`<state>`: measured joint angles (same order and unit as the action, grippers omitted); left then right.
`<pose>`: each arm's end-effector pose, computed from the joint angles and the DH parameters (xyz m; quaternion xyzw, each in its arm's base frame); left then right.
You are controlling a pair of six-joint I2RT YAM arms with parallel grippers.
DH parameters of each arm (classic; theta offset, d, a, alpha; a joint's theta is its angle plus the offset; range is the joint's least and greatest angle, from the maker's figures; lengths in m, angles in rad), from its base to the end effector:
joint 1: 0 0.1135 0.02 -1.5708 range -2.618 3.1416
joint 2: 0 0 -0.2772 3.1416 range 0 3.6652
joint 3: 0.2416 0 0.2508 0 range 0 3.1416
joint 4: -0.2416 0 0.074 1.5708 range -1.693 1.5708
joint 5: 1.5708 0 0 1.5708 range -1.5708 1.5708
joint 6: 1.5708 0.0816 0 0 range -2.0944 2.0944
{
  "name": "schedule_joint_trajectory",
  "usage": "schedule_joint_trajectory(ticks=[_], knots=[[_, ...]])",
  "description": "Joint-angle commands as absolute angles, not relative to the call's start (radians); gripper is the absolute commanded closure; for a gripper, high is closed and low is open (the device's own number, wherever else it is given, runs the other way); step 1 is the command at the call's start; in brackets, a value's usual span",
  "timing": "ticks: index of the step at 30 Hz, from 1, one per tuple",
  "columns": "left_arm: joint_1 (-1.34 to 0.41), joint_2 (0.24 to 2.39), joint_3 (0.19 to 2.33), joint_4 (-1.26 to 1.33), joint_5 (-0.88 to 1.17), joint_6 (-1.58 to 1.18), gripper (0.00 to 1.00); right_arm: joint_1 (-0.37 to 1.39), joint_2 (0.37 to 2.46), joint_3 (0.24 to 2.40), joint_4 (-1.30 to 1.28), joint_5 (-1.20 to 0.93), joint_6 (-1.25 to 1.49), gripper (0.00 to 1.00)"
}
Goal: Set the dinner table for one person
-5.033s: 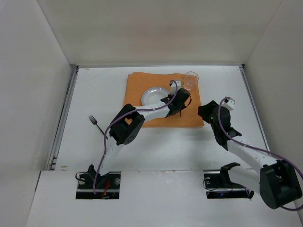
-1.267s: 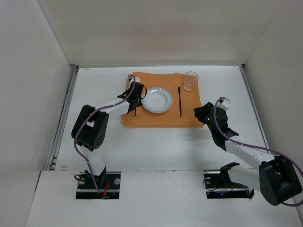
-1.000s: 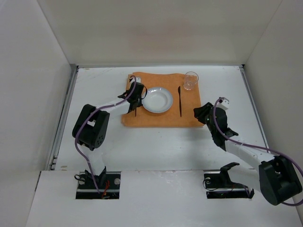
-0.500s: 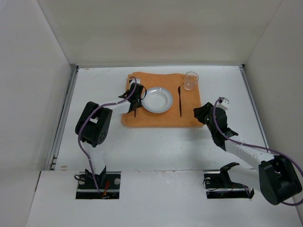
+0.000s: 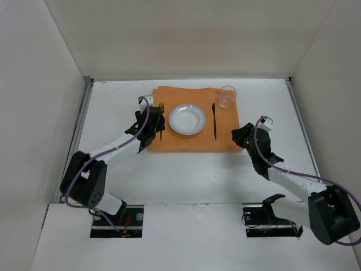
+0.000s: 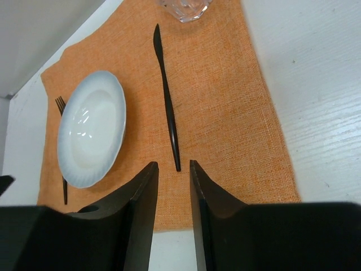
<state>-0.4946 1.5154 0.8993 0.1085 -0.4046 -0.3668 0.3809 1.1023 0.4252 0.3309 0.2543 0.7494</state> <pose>0.3394 -0.1466 0.2261 -0.0477 0.8492 -0.0499 0.5235 0.2547 0.0799 0.2031 0.2204 0.7846 0.2177 0.5370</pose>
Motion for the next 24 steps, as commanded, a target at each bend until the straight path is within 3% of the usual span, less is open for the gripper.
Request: schedule_joint_trajectory(ticks=[1,3,6,8,13,18,24], knots=[[-0.478,1.366,0.772,0.172,-0.479,-0.486,0.47,0.381,1.1,0.439,0.399,0.267,0.745,0.74],[-0.459,1.281,0.678,0.204,-0.489,-0.546,0.45,0.381,1.1,0.439,0.399,0.265,0.752,0.84],[-0.389,1.148,0.543,0.184,-0.499,-0.647,0.45,0.363,1.095,0.425,0.399,0.276,0.773,0.85],[-0.326,1.068,0.468,0.155,-0.502,-0.702,0.44,0.341,1.083,0.411,0.402,0.27,0.793,0.8],[-0.17,0.89,0.33,0.066,-0.489,-0.767,0.42,0.295,1.028,0.359,0.431,0.31,0.824,0.56],[-0.139,0.799,0.282,0.026,-0.479,-0.791,0.39,0.292,1.026,0.351,0.433,0.324,0.836,0.5],[-0.174,0.841,0.314,0.04,-0.465,-0.813,0.34,0.295,1.058,0.367,0.434,0.311,0.838,0.5]])
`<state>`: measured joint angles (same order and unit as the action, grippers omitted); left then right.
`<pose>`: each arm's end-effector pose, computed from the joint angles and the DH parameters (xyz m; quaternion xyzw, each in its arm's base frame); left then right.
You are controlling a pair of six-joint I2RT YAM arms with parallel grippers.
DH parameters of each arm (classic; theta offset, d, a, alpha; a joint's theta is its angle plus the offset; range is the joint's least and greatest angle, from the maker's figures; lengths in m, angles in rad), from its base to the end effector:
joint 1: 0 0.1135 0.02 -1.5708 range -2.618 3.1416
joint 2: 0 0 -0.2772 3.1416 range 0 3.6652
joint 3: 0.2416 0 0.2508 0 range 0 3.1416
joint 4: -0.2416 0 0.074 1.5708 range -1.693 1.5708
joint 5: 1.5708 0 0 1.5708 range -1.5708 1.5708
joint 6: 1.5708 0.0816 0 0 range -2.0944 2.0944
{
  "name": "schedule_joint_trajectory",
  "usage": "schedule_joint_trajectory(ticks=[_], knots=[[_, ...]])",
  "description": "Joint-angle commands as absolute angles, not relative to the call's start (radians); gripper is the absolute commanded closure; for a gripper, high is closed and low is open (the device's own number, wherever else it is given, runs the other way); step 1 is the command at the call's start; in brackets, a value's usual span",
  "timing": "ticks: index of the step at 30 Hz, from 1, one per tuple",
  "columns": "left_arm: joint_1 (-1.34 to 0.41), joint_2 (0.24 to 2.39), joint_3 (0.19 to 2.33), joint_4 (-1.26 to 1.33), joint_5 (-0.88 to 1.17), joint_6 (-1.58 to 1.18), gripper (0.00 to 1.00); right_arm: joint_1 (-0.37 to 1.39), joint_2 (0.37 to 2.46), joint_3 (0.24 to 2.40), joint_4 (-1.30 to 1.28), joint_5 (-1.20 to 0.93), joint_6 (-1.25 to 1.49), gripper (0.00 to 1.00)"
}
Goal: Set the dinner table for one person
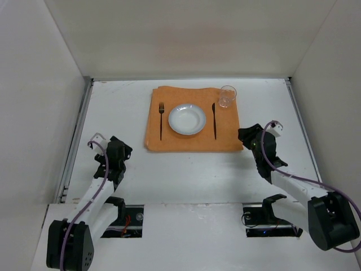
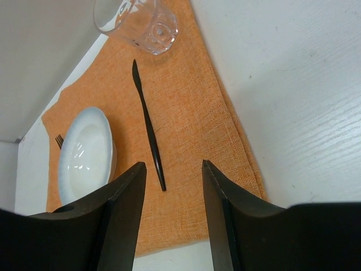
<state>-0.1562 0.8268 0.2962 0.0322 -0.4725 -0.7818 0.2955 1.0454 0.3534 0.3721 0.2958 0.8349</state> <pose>0.2048 0.0053 0.1759 -0.3710 0.7584 -0.0450 0.5340 0.2471 0.0504 0.1963 0.2968 0.7499 0.2093 0.5530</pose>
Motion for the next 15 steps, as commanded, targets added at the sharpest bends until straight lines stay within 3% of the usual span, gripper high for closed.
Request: schedule_joint_trajectory(ticks=[1,15], knots=[[-0.179,0.848,0.322,0.047,-0.465,-0.813,0.34,0.295,1.066,0.368,0.434,0.31,0.838,0.49],[-0.235,0.933,0.351,0.087,-0.465,-0.804,0.35,0.301,1.103,0.385,0.451,0.265,0.83,0.49]])
